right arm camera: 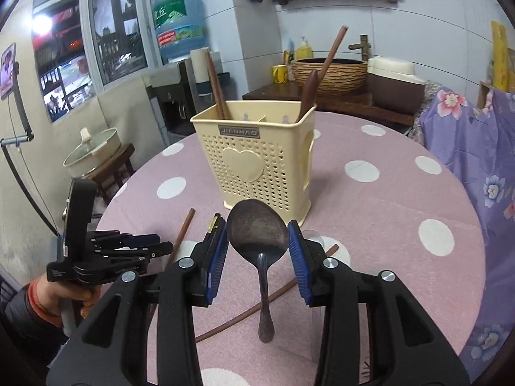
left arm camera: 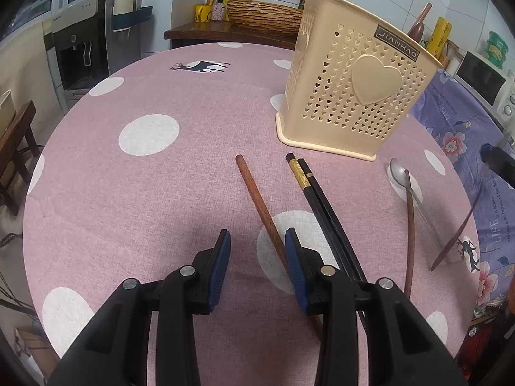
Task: Organize utensils
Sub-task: 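Carry the metal spoon toward the holder with the right gripper while the left grasps a brown wooden chopstick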
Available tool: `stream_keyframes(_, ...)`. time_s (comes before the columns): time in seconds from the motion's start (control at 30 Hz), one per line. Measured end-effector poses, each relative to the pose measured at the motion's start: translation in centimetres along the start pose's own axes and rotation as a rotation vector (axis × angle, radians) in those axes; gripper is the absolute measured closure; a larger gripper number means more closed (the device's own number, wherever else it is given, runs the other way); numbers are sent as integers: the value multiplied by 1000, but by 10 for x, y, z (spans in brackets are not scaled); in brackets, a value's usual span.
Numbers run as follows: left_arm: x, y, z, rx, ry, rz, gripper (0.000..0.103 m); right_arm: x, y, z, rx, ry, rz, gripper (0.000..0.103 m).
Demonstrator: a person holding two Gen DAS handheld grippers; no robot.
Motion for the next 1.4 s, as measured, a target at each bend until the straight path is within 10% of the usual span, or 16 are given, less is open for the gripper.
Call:
stream_keyframes(0.8,-26,-36,-27,-184,-45,13,94,20,21,9,75,-56,-54,65)
stream_keyframes(1.4,-49,18,-31,-65,-39,-111,96,23,26,6,95,-86,-52,65)
Point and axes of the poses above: each gripper's, at about its wrist camera, not at the fingertips, and y roughly against the way its jaws point, z to its left, x to its underside, the point moved 3 cm from there along -y, roughly the way its jaws point, and after that the axes turned 3 degrees about y, right-handed, at the moved point
